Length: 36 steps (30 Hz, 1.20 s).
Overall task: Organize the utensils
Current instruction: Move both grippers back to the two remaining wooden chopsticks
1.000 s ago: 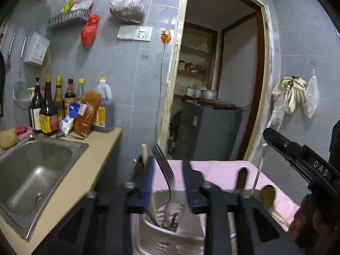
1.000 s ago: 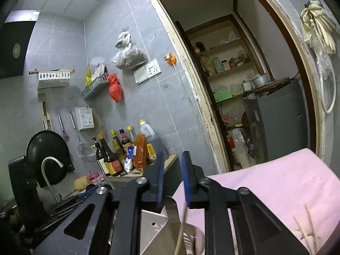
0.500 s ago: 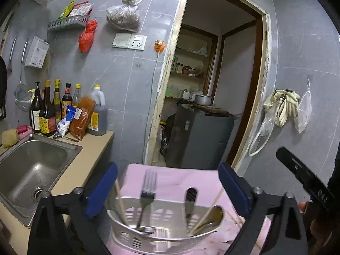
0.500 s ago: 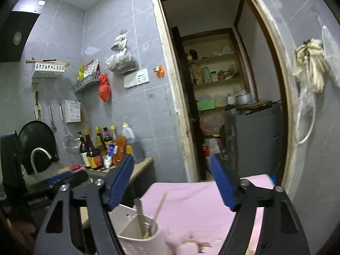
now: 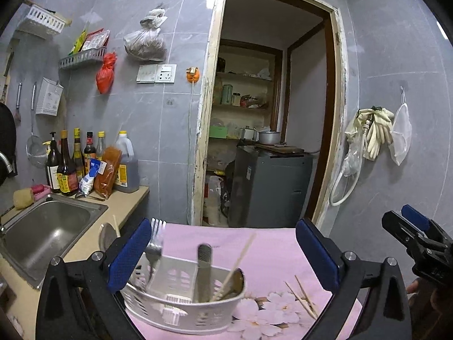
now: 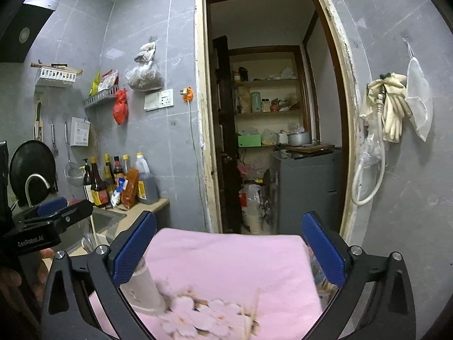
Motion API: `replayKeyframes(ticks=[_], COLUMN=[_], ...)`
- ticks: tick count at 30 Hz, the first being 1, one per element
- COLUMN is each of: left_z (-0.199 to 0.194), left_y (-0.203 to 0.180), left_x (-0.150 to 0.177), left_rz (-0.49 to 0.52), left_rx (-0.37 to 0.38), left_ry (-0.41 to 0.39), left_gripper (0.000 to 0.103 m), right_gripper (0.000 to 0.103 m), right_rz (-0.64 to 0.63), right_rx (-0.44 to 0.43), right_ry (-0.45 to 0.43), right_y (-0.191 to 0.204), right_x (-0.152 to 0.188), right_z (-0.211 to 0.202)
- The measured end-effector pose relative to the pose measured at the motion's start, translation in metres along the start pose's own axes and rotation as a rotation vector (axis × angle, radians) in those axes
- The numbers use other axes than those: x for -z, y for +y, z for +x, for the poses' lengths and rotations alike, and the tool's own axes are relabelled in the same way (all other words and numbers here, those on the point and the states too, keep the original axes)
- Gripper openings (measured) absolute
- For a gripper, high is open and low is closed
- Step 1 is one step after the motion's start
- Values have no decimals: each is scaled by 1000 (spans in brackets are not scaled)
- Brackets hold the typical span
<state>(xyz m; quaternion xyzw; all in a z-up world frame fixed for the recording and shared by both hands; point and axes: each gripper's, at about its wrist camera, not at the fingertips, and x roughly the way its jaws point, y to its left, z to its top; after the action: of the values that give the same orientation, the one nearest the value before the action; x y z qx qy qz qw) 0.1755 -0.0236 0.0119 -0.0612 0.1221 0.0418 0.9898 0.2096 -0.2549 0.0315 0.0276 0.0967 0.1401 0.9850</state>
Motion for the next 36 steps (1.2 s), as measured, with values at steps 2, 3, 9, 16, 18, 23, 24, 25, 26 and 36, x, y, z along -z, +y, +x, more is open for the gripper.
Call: replayKeyframes(ticks=[2, 3, 9, 16, 18, 23, 24, 25, 26, 36], left_z=[1, 2, 13, 27, 32, 44, 49, 52, 57, 98], left_y=[-12, -19, -51, -82, -89, -102, -105, -106, -108, -108], left_x=[6, 11, 37, 61, 70, 86, 90, 91, 95, 124], left_rz=[7, 15, 14, 41, 48, 57, 64, 68, 71, 27], left_rx=[-12, -20, -8, 0, -3, -7, -12, -13, -15, -14], left_ry=[9, 20, 80, 138, 152, 162, 170, 177, 192, 356], left_gripper=[103, 103, 103, 103, 103, 103, 103, 103, 103, 103], right_gripper=[101, 101, 101, 101, 101, 101, 101, 101, 101, 101], right_rz=[-3, -4, 2, 20, 21, 37, 40, 43, 46, 66], right_rx=[4, 4, 5, 9, 13, 16, 16, 14, 13, -89], right_ry=[11, 20, 65, 119, 129, 148, 155, 160, 165, 322], right_y=[-11, -19, -64, -102, -110, -124, -128, -129, -130, -144], right_x=[5, 7, 24, 45, 51, 65, 69, 71, 73, 104], right_z=[1, 1, 7, 16, 19, 26, 29, 31, 33, 94])
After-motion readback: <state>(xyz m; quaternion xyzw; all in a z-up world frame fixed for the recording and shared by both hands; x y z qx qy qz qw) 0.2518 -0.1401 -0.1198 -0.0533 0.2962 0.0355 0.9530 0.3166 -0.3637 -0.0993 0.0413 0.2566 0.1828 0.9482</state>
